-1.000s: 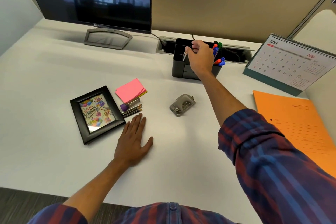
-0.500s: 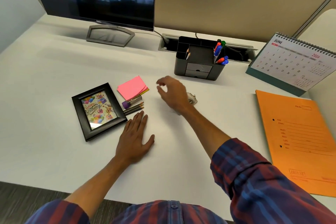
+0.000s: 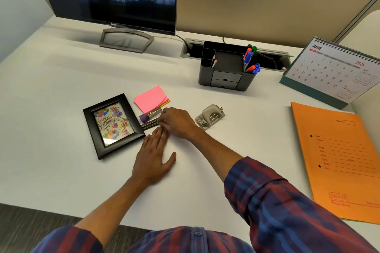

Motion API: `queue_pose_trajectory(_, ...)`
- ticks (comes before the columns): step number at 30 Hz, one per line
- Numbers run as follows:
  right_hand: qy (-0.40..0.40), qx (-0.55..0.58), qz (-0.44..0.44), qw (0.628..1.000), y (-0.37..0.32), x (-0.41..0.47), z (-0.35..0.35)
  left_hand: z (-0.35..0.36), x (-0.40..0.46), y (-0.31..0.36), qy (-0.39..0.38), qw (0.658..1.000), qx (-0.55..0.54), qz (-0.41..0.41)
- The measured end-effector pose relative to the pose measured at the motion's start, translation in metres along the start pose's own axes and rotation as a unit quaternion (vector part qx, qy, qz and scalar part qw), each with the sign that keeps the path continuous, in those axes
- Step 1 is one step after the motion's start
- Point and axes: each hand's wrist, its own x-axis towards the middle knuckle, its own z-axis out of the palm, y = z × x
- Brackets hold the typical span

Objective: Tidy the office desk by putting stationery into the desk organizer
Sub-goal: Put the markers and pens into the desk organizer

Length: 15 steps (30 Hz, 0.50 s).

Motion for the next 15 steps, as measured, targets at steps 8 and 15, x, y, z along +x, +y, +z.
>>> queue_pose_trajectory(8,-0.023,-0.025,0.005,0.999,0.009,0.000,-0.002,0.001,0.000,-0.001,0.004,1.000,0.002,-0.002)
queue_pose_trajectory(15,-0.021,0.067,0.070,0.995,0.034,-0.015,-0.011,0.002,0.000,-0.001,-0.003,1.000,0.005,-0.002)
